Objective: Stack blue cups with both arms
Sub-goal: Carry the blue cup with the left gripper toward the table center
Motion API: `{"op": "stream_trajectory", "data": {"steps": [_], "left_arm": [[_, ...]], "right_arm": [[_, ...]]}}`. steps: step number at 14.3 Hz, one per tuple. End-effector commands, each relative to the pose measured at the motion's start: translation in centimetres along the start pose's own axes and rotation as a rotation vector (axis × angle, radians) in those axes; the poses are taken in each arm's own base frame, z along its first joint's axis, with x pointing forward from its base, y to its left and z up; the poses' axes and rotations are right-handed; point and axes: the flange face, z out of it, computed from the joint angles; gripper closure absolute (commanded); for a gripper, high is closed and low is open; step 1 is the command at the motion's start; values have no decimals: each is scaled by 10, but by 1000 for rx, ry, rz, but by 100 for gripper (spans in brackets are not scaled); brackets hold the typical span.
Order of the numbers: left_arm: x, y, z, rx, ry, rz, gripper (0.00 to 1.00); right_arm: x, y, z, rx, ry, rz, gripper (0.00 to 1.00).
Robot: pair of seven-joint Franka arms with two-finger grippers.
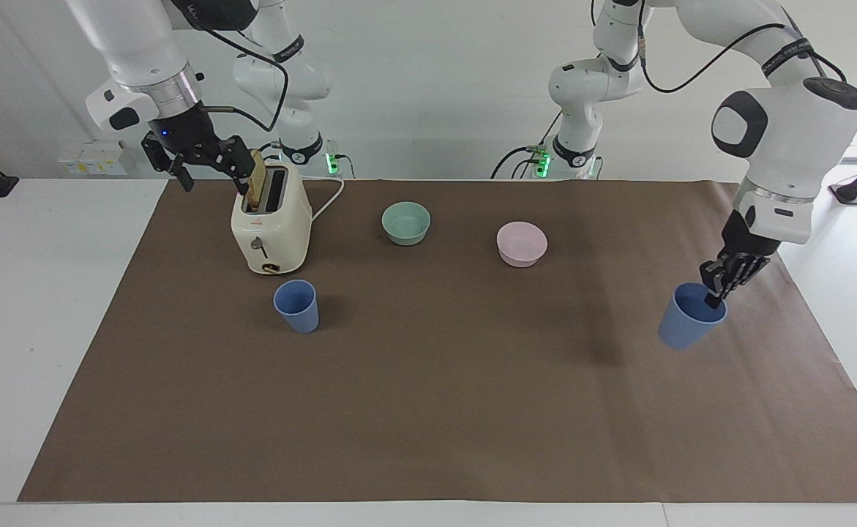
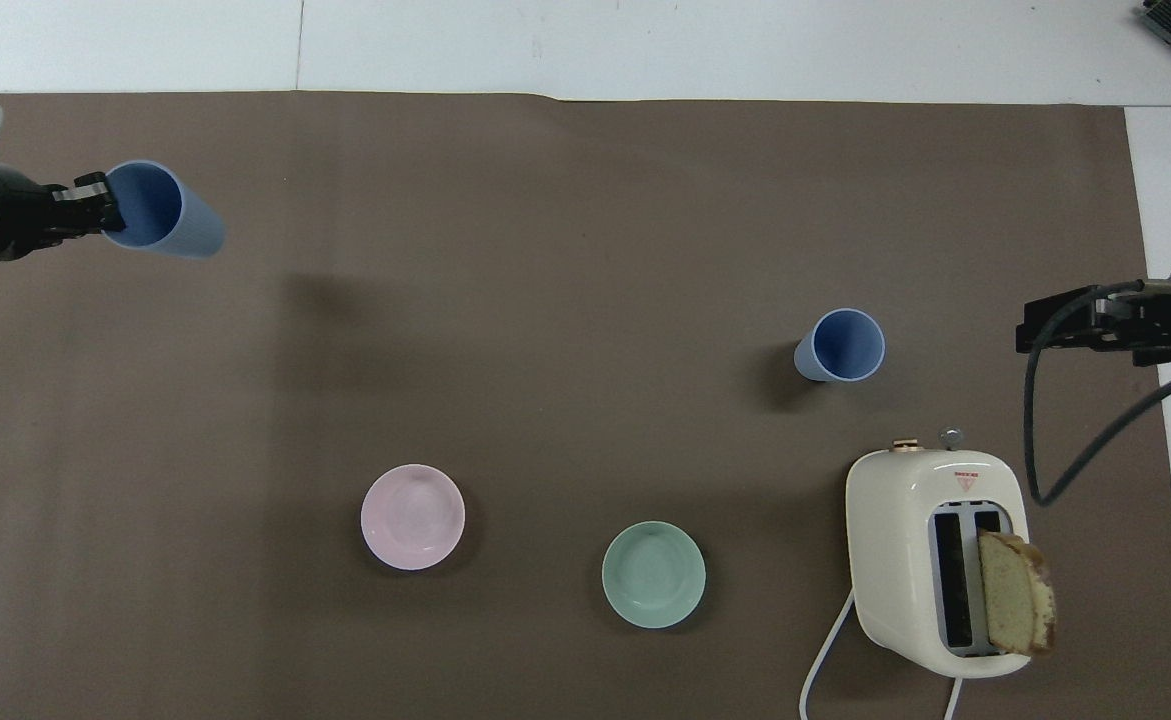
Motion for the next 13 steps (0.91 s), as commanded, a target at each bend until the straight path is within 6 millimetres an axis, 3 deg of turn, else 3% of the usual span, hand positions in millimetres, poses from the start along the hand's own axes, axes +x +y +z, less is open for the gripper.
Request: {"op": "stream_trajectory", "data": {"steps": [1, 4, 7, 9, 13], "left_arm": [[-25, 61, 1, -21, -16, -33, 100], [-64, 130, 6, -69, -18, -35, 100], [-102, 185, 44, -94, -46, 31, 100], [-126, 210, 78, -74, -60, 105, 100], [-161, 237, 98, -66, -87, 165, 100]], "right_arm": [[-3, 2, -4, 17, 7, 20, 0], [-3, 2, -4, 17, 7, 20, 0], [-3, 1, -4, 17, 7, 18, 0], [-3, 2, -4, 17, 7, 20, 0], [-3, 2, -4, 17, 7, 20, 0]]}}
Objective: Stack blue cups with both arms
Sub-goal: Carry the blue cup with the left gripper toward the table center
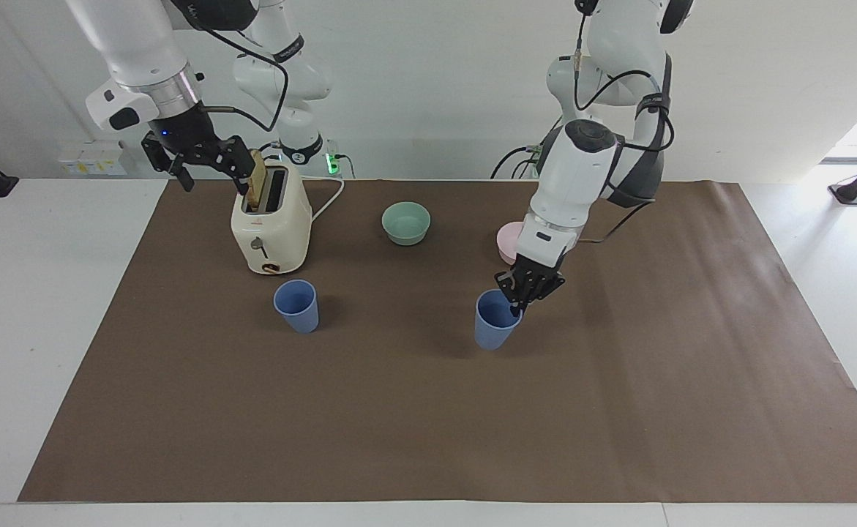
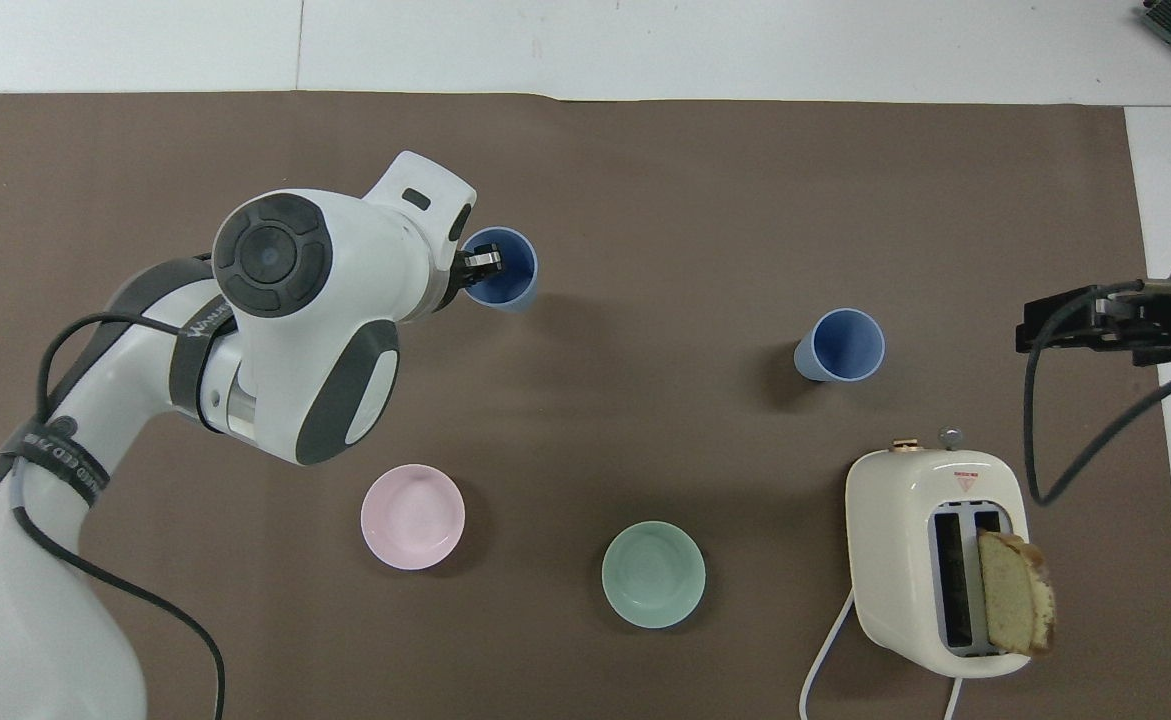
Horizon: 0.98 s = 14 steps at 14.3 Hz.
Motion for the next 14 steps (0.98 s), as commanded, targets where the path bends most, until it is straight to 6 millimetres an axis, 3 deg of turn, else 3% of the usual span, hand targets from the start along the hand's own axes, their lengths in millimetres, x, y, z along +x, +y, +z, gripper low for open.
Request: {"op": "stream_trajectory", "data": {"steps": [1, 6, 11, 14], "left_arm": [[-16, 13, 14, 35, 11, 49, 100], [-39, 19, 34, 56, -10, 92, 100], [-42, 17, 42, 39, 8, 73, 100], [-44, 16, 45, 41, 4, 77, 76]], "right_arm": [[-3, 1, -4, 17, 7, 18, 0], [-2, 2, -4, 17, 9, 20, 0], [-2, 2, -4, 17, 9, 23, 0], [-4, 1, -2, 17, -2, 14, 0]]}}
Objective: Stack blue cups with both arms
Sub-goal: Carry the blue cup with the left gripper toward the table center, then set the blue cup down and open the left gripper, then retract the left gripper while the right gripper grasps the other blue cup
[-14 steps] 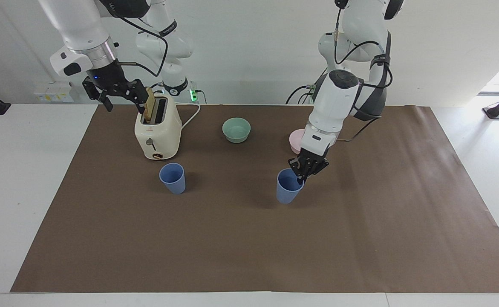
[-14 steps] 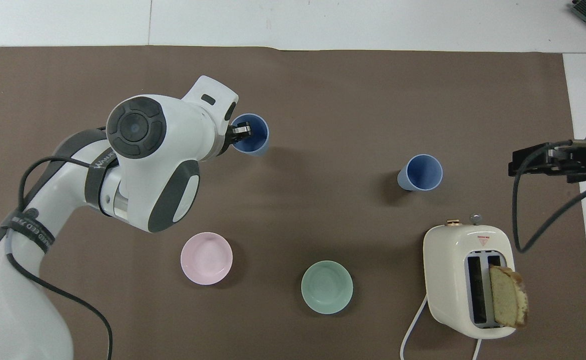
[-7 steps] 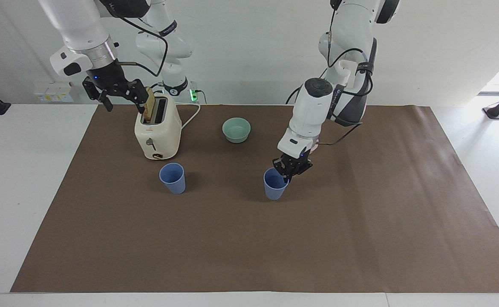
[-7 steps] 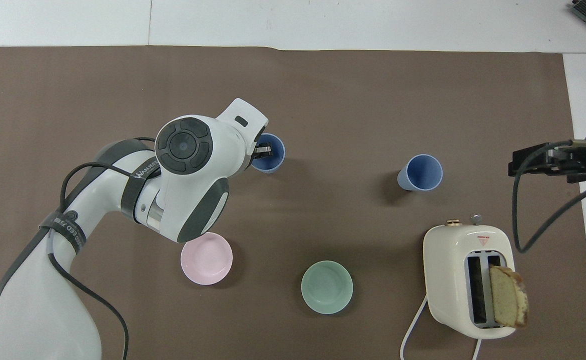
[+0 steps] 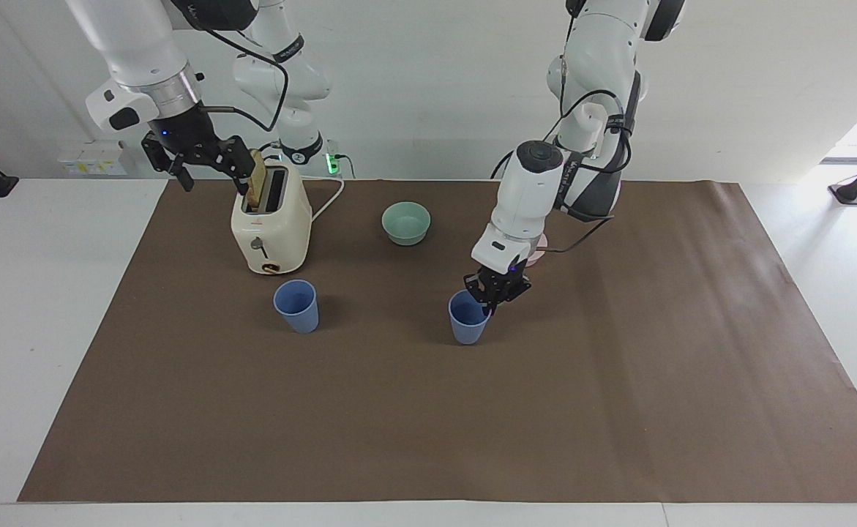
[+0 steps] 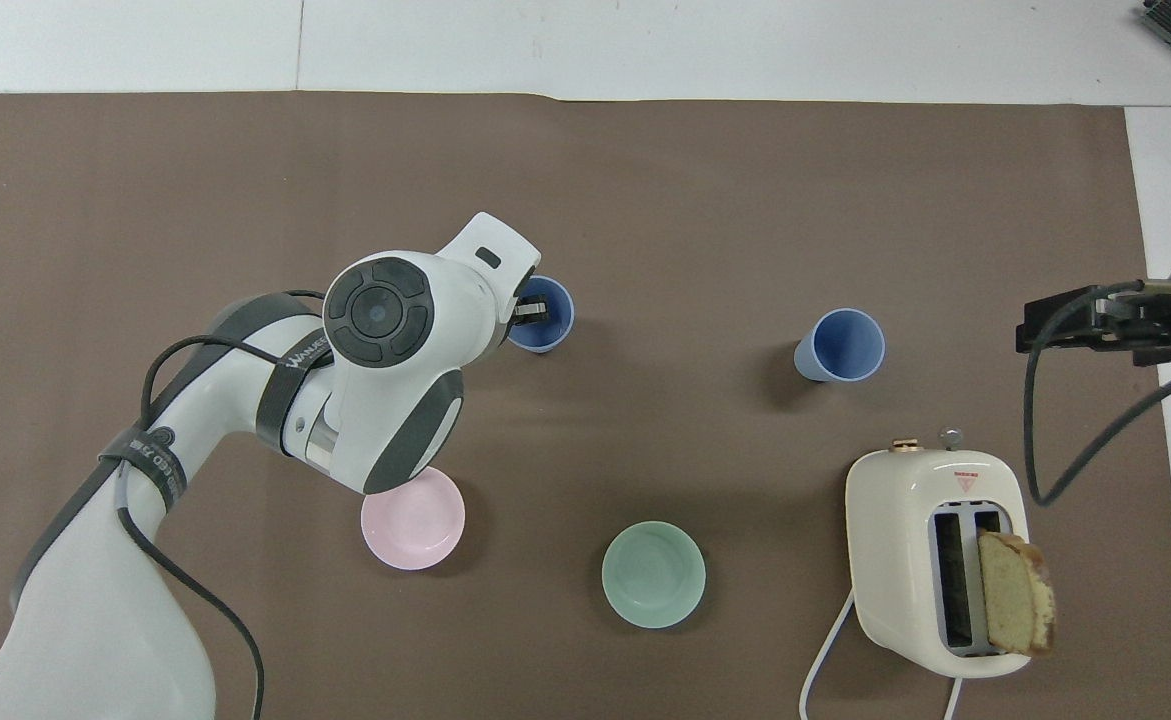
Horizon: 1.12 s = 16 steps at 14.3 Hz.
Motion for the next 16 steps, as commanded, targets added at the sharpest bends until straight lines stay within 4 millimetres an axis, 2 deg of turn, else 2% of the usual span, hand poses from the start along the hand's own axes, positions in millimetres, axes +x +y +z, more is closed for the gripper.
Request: {"op": "stream_trajectory", "data": {"steps": [1, 2, 3, 4, 5, 6, 9, 13, 14, 16], "left_arm": [[-5, -1, 3, 9, 21, -3, 74], [-5, -1, 3, 9, 21, -3, 72], [-5, -1, 3, 9, 21, -4, 64], [-4, -2, 2, 7, 24, -7, 50], [0, -3, -1, 4, 31, -18, 31], [4, -2, -6, -4, 41, -38, 1], [28, -11, -34, -13, 85, -74, 0], [54, -79, -110, 50, 97, -103, 0], [56, -96, -125, 66, 83, -93, 0], [58, -120, -143, 87, 63, -71, 0]], "right_arm": [[-5, -1, -1, 18, -5, 9, 0], [-6, 0, -2, 17, -4, 10, 0], [-6, 0, -3, 17, -2, 12, 0], [-6, 0, -1, 17, -2, 11, 0], [-6, 0, 1, 17, -1, 11, 0], [-6, 1, 5, 16, -7, 13, 0], [5, 1, 33, 21, 33, 4, 0], [24, -3, 83, 27, 17, -3, 0], [29, -4, 102, 29, 6, -5, 0], [39, -4, 136, 31, -12, -5, 0]]}}
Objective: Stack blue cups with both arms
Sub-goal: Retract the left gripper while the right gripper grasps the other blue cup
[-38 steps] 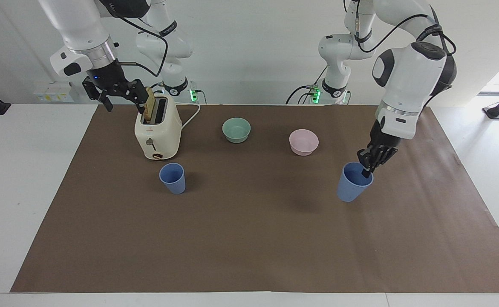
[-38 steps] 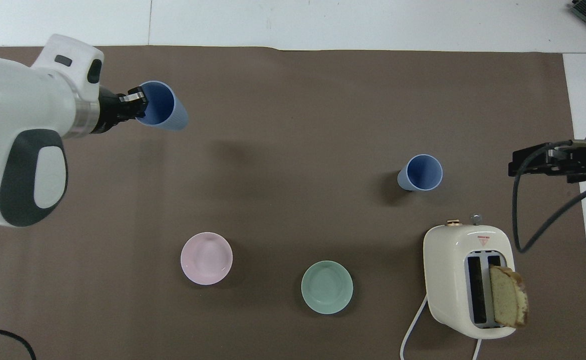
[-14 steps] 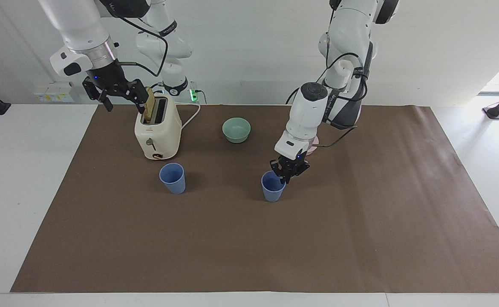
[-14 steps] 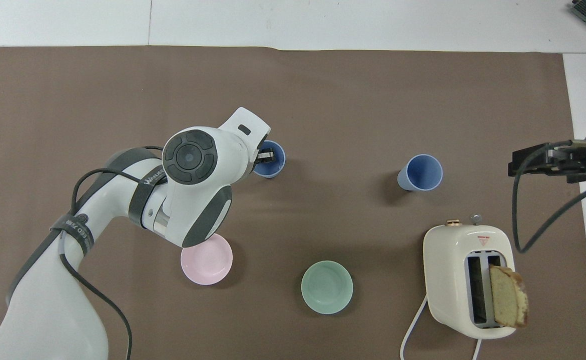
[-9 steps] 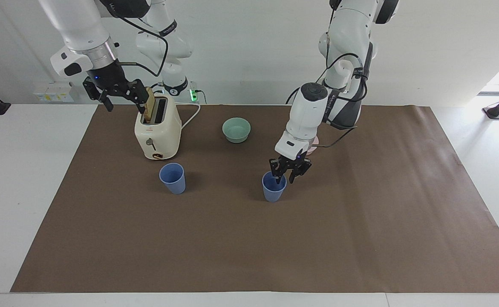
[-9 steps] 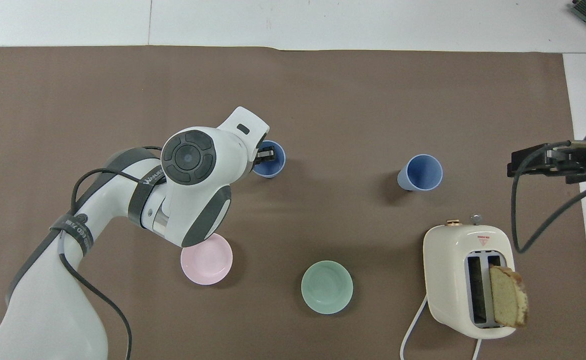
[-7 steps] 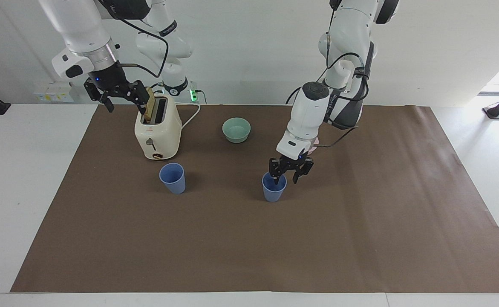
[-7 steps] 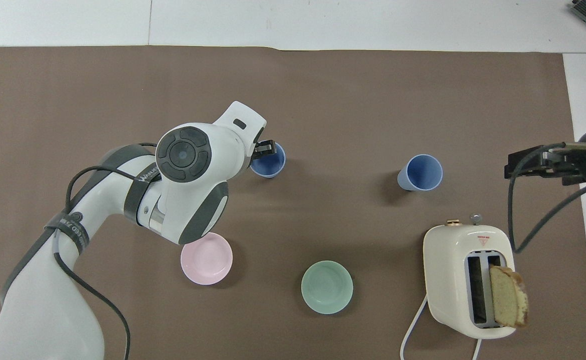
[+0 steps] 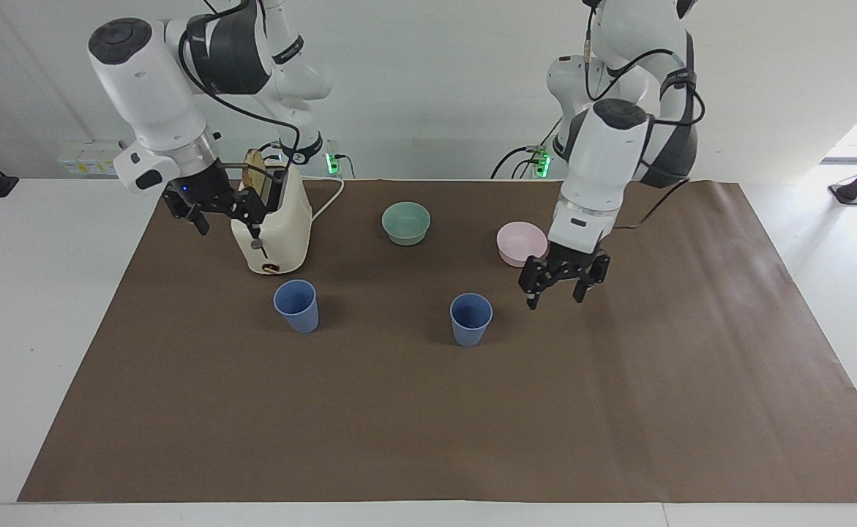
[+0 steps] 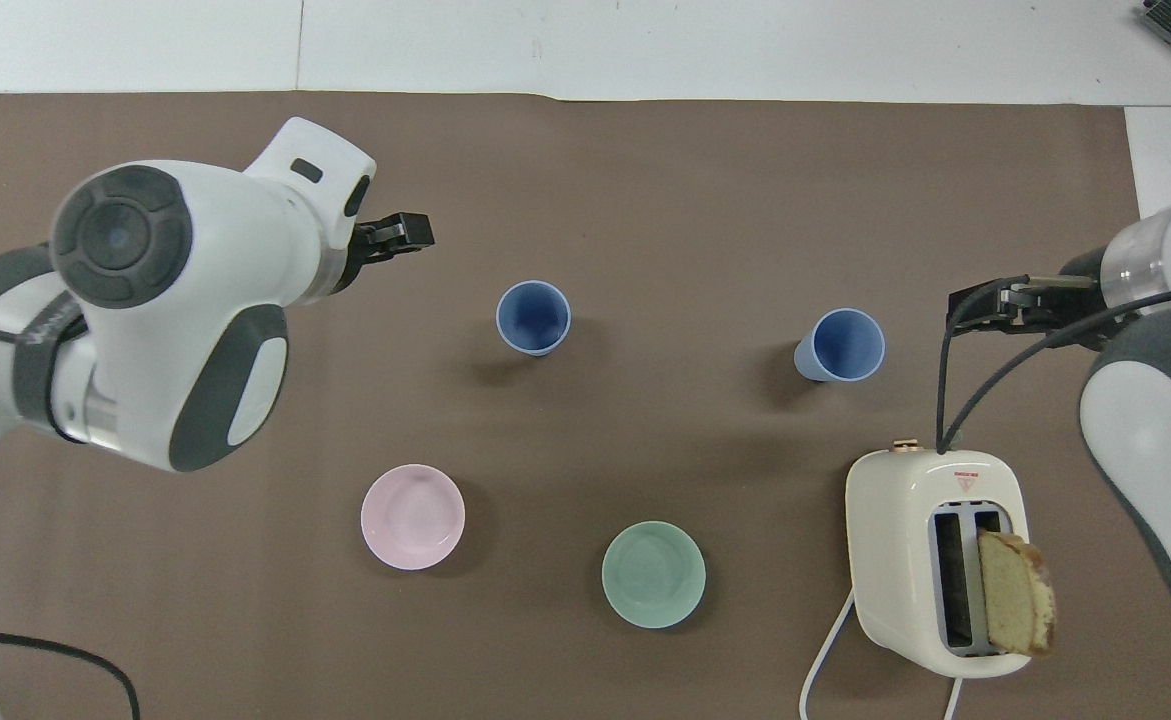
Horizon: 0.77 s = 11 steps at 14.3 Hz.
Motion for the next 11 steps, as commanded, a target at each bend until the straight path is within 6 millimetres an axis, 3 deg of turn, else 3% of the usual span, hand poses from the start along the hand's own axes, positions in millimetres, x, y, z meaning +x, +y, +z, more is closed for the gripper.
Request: {"op": "stream_trajectory", "data": {"steps": [1, 5, 7, 11], "left_arm": [[-2, -29, -22, 35, -31, 38, 0], [1, -62, -51, 61, -68, 100, 0], [8, -93, -65, 43, -92, 138, 0], [11, -135, -94, 66, -155, 267, 0]], "right_arm": [[11, -1, 47, 20, -26, -5, 0], [25, -8, 83, 32, 3, -11, 0], [32, -8, 115, 33, -40, -13, 0], [30, -16, 131, 34, -47, -24, 0]]}}
